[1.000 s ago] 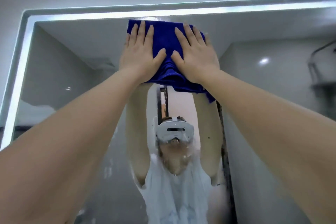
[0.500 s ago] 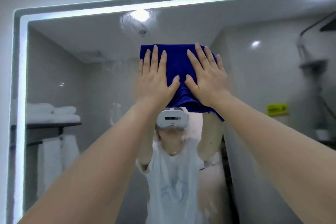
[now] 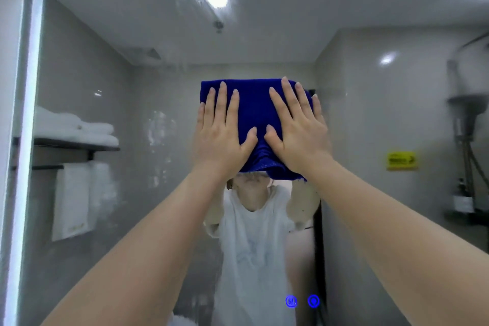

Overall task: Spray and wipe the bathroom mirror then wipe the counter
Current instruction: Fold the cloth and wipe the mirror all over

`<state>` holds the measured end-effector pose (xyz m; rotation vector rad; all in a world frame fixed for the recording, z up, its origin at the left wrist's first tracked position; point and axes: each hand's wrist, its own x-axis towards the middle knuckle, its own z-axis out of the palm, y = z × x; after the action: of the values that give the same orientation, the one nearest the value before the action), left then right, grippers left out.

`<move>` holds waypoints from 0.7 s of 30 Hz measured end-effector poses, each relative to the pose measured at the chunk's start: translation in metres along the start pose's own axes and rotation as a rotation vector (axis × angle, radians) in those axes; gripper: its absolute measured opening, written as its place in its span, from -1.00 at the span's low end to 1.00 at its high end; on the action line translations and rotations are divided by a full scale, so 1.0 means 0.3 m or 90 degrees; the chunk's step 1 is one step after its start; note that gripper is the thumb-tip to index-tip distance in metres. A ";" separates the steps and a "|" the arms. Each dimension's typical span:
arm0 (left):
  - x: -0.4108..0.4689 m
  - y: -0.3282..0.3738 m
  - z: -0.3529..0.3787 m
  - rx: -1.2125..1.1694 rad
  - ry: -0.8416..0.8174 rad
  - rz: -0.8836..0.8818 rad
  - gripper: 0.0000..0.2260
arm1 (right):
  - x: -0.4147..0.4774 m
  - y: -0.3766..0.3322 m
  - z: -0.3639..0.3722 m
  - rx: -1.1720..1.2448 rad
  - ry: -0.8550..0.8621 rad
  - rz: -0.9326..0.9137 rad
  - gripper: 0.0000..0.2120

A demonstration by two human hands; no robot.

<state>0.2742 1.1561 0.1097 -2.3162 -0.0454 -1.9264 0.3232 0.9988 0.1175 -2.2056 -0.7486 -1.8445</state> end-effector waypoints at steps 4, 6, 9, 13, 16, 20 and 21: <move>-0.064 0.013 0.014 -0.004 -0.001 -0.002 -0.30 | -0.061 -0.003 0.017 0.003 0.003 -0.008 -0.34; -0.093 0.019 0.021 -0.002 -0.002 0.001 -0.30 | -0.091 -0.004 0.023 0.011 0.004 -0.005 -0.35; -0.145 0.025 0.031 -0.007 -0.003 0.008 -0.31 | -0.151 -0.014 0.032 0.021 -0.003 0.000 -0.35; -0.231 0.038 0.043 -0.015 -0.016 0.014 -0.31 | -0.239 -0.025 0.051 0.028 -0.006 0.004 -0.35; -0.304 0.050 0.057 -0.016 -0.023 0.025 -0.32 | -0.319 -0.034 0.073 0.031 0.004 0.006 -0.36; -0.407 0.057 0.079 -0.004 -0.031 0.035 -0.33 | -0.428 -0.045 0.105 0.032 0.014 0.010 -0.36; -0.432 0.061 0.083 -0.004 -0.030 0.036 -0.32 | -0.452 -0.046 0.111 0.029 0.015 0.007 -0.36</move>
<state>0.2765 1.1486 -0.0232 -2.3411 0.0213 -1.8475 0.3311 0.9892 -0.0223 -2.1512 -0.7655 -1.8269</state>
